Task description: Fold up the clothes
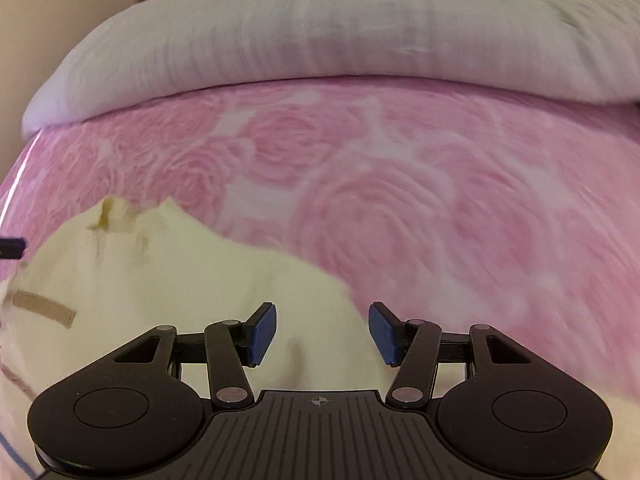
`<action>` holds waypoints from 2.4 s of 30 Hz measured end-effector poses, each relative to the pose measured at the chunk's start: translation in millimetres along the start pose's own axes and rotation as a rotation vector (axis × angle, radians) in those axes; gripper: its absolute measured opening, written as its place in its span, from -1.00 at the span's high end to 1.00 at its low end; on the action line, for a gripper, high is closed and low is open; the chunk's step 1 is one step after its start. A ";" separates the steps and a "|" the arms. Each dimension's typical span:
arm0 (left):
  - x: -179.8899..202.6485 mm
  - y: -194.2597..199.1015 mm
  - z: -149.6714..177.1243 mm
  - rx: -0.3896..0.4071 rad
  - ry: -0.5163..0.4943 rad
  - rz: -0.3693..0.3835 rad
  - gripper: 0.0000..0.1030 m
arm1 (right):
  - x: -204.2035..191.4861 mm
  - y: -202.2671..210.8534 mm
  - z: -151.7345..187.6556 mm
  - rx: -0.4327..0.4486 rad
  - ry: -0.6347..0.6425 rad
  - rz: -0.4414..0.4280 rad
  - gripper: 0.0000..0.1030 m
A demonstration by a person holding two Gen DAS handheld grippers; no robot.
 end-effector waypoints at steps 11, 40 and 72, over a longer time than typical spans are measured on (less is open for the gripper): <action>25.2 -28.7 -21.5 0.057 -0.277 -0.157 0.79 | -19.1 -33.9 -25.0 0.063 0.185 -0.041 0.91; 14.1 101.2 88.9 0.089 0.507 -0.383 0.18 | 299.8 163.8 243.7 0.534 -1.476 0.117 0.00; -173.6 239.3 227.2 0.512 1.160 -0.549 0.05 | 146.4 164.8 277.6 0.227 -1.209 0.417 -0.12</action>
Point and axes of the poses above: each gripper's, at about its wrist camera, not at the fingertips, and y roughly against the way its jaws point, x to its right, z to its underside, the point moved 3 cm from there along -y, roughly the way its jaws point, and after that the axes turned 4 degrees about -y, right-handed, at the moved point
